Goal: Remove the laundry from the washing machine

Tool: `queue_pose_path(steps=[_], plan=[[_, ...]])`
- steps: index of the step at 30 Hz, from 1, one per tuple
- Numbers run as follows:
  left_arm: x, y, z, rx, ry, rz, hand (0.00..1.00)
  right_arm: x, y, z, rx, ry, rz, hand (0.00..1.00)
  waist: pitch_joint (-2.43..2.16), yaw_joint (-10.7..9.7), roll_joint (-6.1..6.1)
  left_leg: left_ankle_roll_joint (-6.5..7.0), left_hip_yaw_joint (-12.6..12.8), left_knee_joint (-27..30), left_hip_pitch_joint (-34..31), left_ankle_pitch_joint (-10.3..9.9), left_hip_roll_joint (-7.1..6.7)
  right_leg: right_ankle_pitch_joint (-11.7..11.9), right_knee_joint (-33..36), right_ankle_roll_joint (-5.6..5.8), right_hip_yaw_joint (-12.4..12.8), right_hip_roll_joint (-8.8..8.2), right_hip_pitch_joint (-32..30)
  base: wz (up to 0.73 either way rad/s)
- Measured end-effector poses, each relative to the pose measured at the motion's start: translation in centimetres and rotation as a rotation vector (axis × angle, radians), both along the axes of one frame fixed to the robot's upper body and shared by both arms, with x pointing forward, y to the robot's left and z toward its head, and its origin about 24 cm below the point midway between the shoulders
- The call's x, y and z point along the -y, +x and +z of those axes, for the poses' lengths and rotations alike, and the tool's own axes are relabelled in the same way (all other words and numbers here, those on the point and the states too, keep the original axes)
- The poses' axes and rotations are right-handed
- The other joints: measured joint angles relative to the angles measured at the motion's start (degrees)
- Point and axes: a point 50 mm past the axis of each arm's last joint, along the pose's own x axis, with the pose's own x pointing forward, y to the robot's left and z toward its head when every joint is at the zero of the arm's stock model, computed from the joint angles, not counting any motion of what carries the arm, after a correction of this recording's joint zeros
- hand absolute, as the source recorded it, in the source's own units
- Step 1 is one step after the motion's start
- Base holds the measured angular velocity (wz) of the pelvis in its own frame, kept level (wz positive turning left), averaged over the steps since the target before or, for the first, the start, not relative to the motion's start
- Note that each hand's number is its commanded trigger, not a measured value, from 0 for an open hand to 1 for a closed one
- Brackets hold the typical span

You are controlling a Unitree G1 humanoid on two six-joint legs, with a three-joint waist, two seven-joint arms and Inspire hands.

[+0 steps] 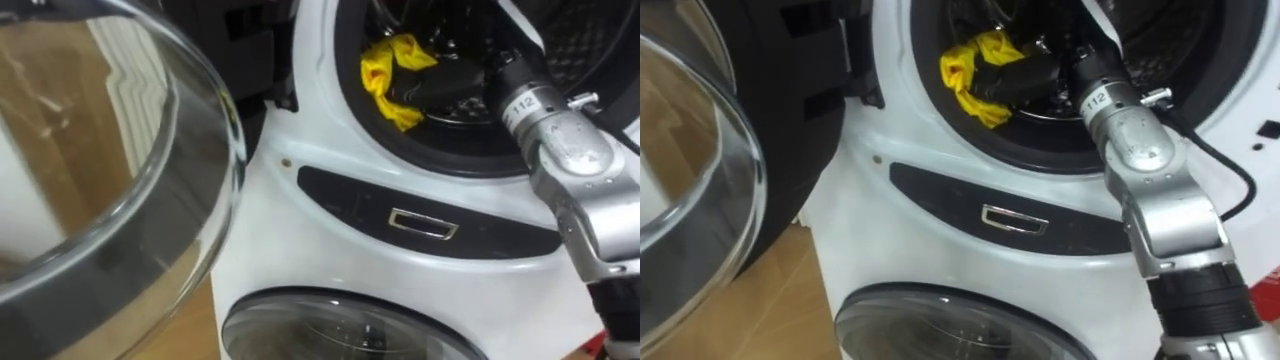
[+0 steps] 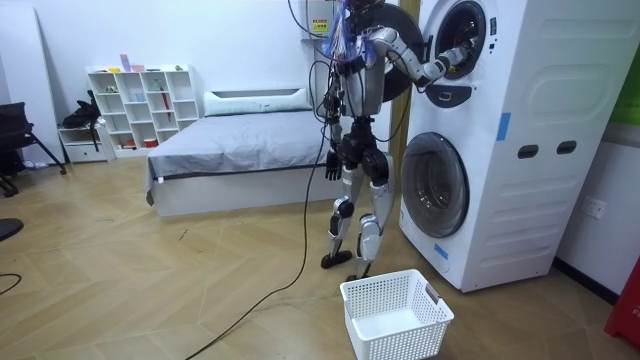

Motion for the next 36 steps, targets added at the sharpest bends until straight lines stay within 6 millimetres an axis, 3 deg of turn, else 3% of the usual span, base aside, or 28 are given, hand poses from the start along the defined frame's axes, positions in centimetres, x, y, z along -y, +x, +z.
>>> queue_pose_path(steps=[8, 13, 18, 21, 23, 24, 25, 26, 36], plan=[[-0.3, 0.0, 0.2, 0.008, 0.006, -0.005, 0.00, -0.8, -0.1, -1.2, -0.062, -0.144, 0.066, 0.00, 0.02, -0.2, -0.02, -0.03, -0.1, 0.2, 0.5, 0.0, -0.05, 0.0, 0.1, -0.02, 0.0, -0.15, 1.0, 0.01], [-0.5, -0.1, 0.2, -0.004, -0.007, -0.003, 0.00, -0.8, -0.1, -1.5, -0.105, -0.231, 0.110, 0.00, -0.39, -0.4, -0.81, -0.08, -0.2, 0.3, 0.3, 0.0, -0.03, 0.0, 0.0, -0.14, 0.0, -0.04, 1.0, 0.01], [-1.0, 0.6, 0.4, 0.011, 0.000, -0.006, 0.00, -0.5, -0.4, -1.7, -0.158, -0.297, 0.184, 0.00, -0.42, -0.5, -1.73, -0.09, -0.5, 0.1, 0.3, 0.0, 0.01, 0.0, 0.0, -0.15, -0.2, -0.05, 1.1, 0.02], [-1.5, 1.2, 0.5, 0.014, 0.013, -0.011, 0.00, -0.1, -0.4, -1.9, -0.191, -0.315, 0.209, 0.00, 0.01, -0.2, -2.35, -0.11, -0.4, 0.0, 1.2, 0.0, 0.03, 0.0, 0.0, -0.15, -0.1, 0.00, 1.7, 0.00], [-1.6, 1.5, 0.6, 0.017, 0.017, -0.011, 0.00, 0.1, -0.2, -2.4, -0.221, -0.306, 0.218, 0.00, 0.01, -0.2, -2.50, -0.10, -0.3, -0.4, 1.6, 0.0, 0.00, 0.0, 0.0, -0.14, -0.1, 0.01, 2.1, 0.00], [-1.6, 1.7, 0.6, 0.017, 0.018, -0.010, 0.00, 0.3, -0.1, -2.6, -0.239, -0.296, 0.224, 0.57, 0.04, 0.0, -2.54, -0.09, -0.1, -0.5, 1.7, 0.0, -0.03, 0.0, 0.0, -0.14, 0.0, -0.01, 2.1, -0.04], [-1.7, 1.8, 0.6, 0.015, 0.021, -0.009, 0.00, 0.4, -0.1, -2.8, -0.253, -0.282, 0.230, 0.69, 0.04, 0.2, -2.53, -0.09, -0.1, -0.5, 1.8, 0.0, -0.02, 0.0, 0.0, -0.14, 0.0, -0.01, 2.1, -0.04], [-1.7, 1.9, 0.7, 0.015, 0.024, -0.009, 0.00, 0.4, -0.1, -2.9, -0.258, -0.276, 0.234, 1.00, 0.04, 0.3, -2.52, -0.09, -0.1, -0.5, 1.8, 0.0, -0.01, 0.0, 0.0, -0.14, 0.0, 0.01, 2.1, 0.00], [-2.0, 1.6, 0.8, -0.010, 0.072, -0.001, 0.00, 2.8, 0.2, -2.9, -0.253, -0.207, 0.121, 1.00, 0.18, 1.6, -2.32, -0.18, -0.2, -1.0, 2.2, 0.0, 0.19, 0.0, -0.2, -0.13, 0.0, 0.30, 2.4, 0.00]])
